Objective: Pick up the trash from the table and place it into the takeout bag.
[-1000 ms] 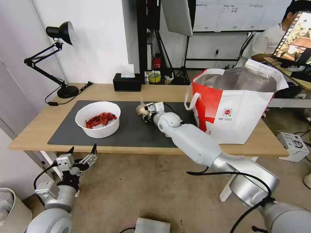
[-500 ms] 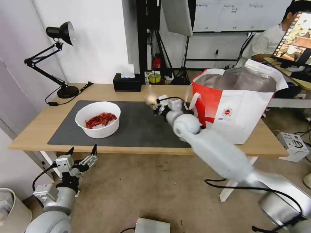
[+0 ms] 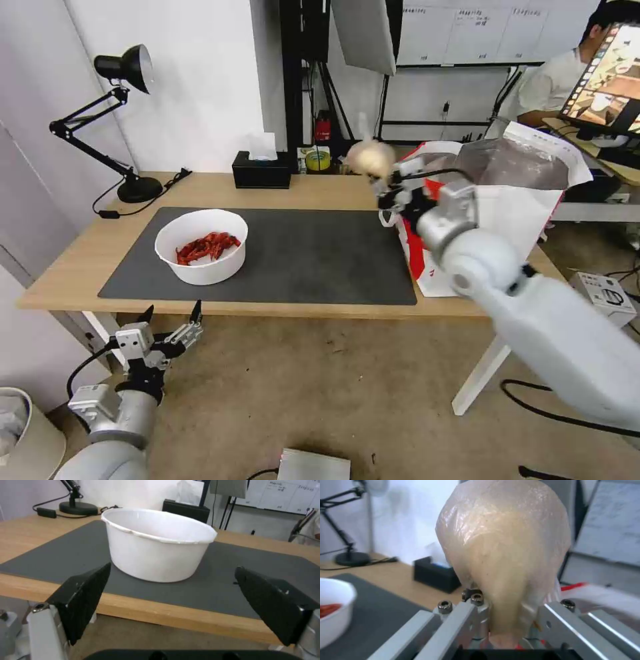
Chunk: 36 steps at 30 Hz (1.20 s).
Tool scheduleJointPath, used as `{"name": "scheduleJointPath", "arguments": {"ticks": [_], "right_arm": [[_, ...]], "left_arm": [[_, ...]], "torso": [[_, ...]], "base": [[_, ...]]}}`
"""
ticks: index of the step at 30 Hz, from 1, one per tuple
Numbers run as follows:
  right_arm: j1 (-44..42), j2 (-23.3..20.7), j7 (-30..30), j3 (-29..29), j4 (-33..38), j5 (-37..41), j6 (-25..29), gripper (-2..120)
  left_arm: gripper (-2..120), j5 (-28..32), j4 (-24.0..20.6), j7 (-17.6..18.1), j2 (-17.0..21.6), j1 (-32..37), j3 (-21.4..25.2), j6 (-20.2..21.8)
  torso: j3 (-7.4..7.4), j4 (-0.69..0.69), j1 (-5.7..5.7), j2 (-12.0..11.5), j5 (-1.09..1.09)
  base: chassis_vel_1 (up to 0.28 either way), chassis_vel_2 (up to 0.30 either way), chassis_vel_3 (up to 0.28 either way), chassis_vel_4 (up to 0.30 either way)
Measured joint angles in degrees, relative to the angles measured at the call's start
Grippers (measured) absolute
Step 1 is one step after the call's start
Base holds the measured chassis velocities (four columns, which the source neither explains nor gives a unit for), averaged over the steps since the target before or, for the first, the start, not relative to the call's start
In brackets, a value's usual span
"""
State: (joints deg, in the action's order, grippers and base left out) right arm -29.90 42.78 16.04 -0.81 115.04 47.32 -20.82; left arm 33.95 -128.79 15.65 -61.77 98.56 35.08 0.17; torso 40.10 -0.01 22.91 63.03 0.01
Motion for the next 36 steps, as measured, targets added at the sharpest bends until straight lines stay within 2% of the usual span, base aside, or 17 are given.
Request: {"name": "scheduleJointPath", "arguments": {"ticks": [7, 10, 15, 19, 22, 26, 29, 32, 33, 36], "right_arm": [[-2.9, -3.4, 0.9, 4.8, 1.5, -0.9, 0.2, 7], [-4.7, -5.3, 1.9, 8.8, -0.2, -1.5, 0.6, 7], [-5.3, -6.2, 3.5, 10.1, -2.2, -1.4, 0.6, 7], [-4.7, -6.6, 7.2, 10.5, -4.4, 2.0, -1.8, 7], [-2.4, -6.6, 11.8, 10.2, -5.7, 7.9, -5.6, 6], [-1.1, -6.8, 13.7, 9.8, -6.1, 10.3, -8.2, 6], [-0.6, -6.9, 14.2, 9.6, -6.3, 11.0, -8.7, 13], [-0.5, -6.8, 14.2, 9.4, -6.6, 11.0, -7.9, 26], [-0.5, -6.8, 14.2, 9.4, -6.6, 11.0, -7.9, 26], [-0.5, -6.8, 14.1, 9.2, -7.0, 9.6, -7.6, 41]], "left_arm": [[100, -0.4, 0.0, 0.0, -0.2, -0.1, -0.5, 0.0], [100, -0.6, -0.2, 0.0, -0.3, -0.5, -1.0, 0.0], [100, -0.8, -0.2, 0.0, -0.4, -0.5, -1.3, 0.0], [100, -1.2, -0.2, 0.0, -0.5, -0.6, -1.8, 0.0], [100, -1.2, 0.0, 0.0, -0.2, -0.9, -2.0, 0.0], [100, -1.1, 0.3, 0.0, -0.1, -1.1, -2.0, 0.0], [100, -1.1, 0.6, 0.0, 0.0, -1.4, -2.3, 0.0], [100, -1.0, 1.0, 0.0, 0.0, -2.0, -2.6, 0.0], [100, -1.0, 1.0, 0.0, 0.0, -2.0, -2.6, 0.0], [100, -0.8, 1.5, 0.0, 0.4, -2.8, -3.0, 0.1]], "torso": [[0.00, 0.00, 0.00, 0.0, 0.00], [0.01, 0.00, 0.01, 0.0, 0.00], [0.01, 0.00, 0.01, 0.0, 0.00], [0.01, 0.01, 0.01, 0.0, 0.00], [0.01, 0.01, 0.01, 0.0, -0.01], [0.01, 0.01, 0.01, 0.0, -0.01], [0.01, 0.01, 0.01, 0.0, -0.01], [0.01, 0.01, 0.01, 0.0, -0.01], [0.01, 0.01, 0.01, 0.0, -0.01], [0.01, 0.01, 0.01, 0.0, -0.01]], "base": [[0.000, 0.000, 0.000, 0.000], [0.000, 0.000, 0.000, 0.000], [0.000, 0.000, 0.000, 0.000], [0.000, 0.000, 0.000, 0.000], [0.000, 0.000, 0.000, 0.000], [0.000, 0.000, 0.000, 0.000], [0.000, 0.000, 0.000, 0.000], [0.000, 0.000, 0.000, 0.000], [0.000, 0.000, 0.000, 0.000], [0.000, 0.000, 0.000, 0.000]]}}
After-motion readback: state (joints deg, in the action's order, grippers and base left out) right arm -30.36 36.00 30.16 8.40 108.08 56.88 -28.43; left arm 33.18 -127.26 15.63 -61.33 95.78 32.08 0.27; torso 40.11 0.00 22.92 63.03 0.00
